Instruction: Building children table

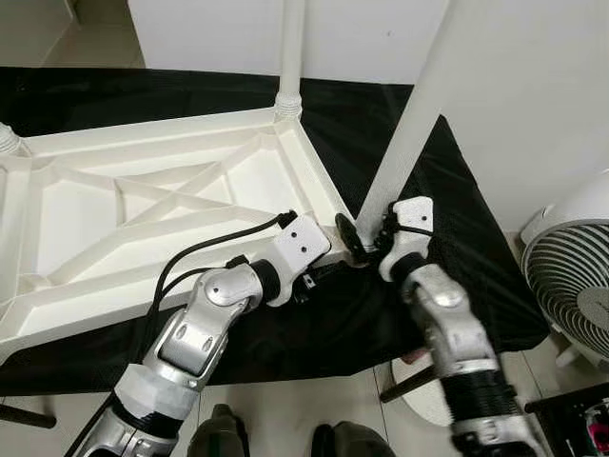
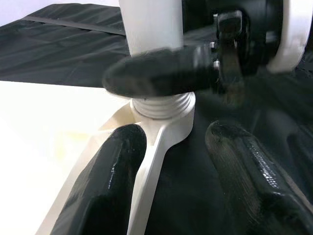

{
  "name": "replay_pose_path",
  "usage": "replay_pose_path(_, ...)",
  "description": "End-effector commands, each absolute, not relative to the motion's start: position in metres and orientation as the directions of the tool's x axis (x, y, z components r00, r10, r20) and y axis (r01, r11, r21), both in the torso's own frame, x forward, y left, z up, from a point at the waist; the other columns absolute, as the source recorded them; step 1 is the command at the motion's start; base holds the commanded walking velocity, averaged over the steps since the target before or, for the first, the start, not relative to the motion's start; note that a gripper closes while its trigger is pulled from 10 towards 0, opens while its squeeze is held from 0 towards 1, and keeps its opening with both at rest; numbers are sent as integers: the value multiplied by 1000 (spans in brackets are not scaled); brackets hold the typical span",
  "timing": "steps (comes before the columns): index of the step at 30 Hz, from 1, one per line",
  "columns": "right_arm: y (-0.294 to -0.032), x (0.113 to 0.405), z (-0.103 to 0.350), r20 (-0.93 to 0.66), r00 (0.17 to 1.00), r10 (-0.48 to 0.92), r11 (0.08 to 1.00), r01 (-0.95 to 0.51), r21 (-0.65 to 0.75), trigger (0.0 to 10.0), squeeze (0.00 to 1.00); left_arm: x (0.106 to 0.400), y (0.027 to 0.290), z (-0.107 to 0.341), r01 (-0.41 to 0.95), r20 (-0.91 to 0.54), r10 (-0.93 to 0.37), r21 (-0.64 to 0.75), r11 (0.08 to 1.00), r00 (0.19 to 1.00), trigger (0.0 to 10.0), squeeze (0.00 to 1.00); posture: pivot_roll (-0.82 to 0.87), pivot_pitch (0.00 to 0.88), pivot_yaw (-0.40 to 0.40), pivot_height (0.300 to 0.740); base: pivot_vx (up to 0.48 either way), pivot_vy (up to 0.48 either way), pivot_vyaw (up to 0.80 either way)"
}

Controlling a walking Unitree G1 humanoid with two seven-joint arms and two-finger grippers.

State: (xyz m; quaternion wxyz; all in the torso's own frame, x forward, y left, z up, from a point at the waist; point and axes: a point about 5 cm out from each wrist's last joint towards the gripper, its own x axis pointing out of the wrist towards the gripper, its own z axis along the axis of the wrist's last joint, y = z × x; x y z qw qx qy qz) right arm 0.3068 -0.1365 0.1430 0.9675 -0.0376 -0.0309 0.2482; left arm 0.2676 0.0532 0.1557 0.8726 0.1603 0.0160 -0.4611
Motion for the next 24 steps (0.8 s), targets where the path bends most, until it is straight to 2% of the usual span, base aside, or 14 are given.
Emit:
replay_pose_path(1, -135, 307, 140, 27, 836, 549, 833, -544, -97, 10000, 0, 268, 51, 157, 817, -169, -810, 270, 509, 561, 10000, 0, -3, 22, -41, 740, 0, 0, 0)
replay_pose_path(4, -139, 311, 142, 8, 791, 612, 784, -605, -143, 10000, 0, 267, 51, 158, 817, -167, -811, 272, 508, 560, 10000, 0, -1, 20, -43, 740, 0, 0, 0)
replay_pose_path(7, -139, 312, 142, 3, 783, 622, 775, -615, -142, 10000, 0, 267, 51, 158, 817, -167, -811, 272, 508, 560, 10000, 0, 0, 18, -43, 740, 0, 0, 0)
replay_pose_path(9, -137, 317, 137, -33, 708, 706, 699, -703, -133, 10000, 0, 267, 51, 158, 818, -166, -814, 274, 505, 557, 10000, 0, 6, 16, -44, 740, 0, 0, 0)
replay_pose_path(11, -136, 318, 135, -41, 693, 720, 684, -718, -129, 10000, 0, 267, 51, 158, 818, -165, -814, 275, 505, 557, 10000, 0, 7, 16, -44, 740, 0, 0, 0)
replay_pose_path(12, -137, 319, 133, -52, 685, 727, 676, -726, -125, 4431, 0, 267, 51, 159, 818, -165, -814, 275, 505, 557, 10000, 0, 8, 17, -45, 740, 0, 0, 0)
replay_pose_path(16, -137, 319, 132, -59, 681, 730, 672, -731, -122, 4431, 0, 267, 51, 159, 818, -164, -814, 275, 505, 557, 10000, 0, 8, 17, -45, 740, 0, 0, 0)
replay_pose_path(17, -137, 319, 130, -59, 674, 736, 666, -737, -118, 0, 0, 267, 51, 159, 818, -164, -814, 274, 506, 558, 10000, 0, 11, 22, -47, 740, 0, 0, 0)
replay_pose_path(22, -139, 317, 127, -62, 666, 743, 658, -745, -110, 0, 0, 266, 51, 159, 817, -163, -812, 272, 508, 560, 10000, 0, 10, 28, -47, 740, 0, 0, 0)
replay_pose_path(24, -144, 318, 126, -60, 690, 721, 683, -723, -102, 0, 0, 266, 51, 159, 817, -163, -813, 271, 508, 559, 10000, 0, 9, 30, -47, 740, 0, 0, 0)
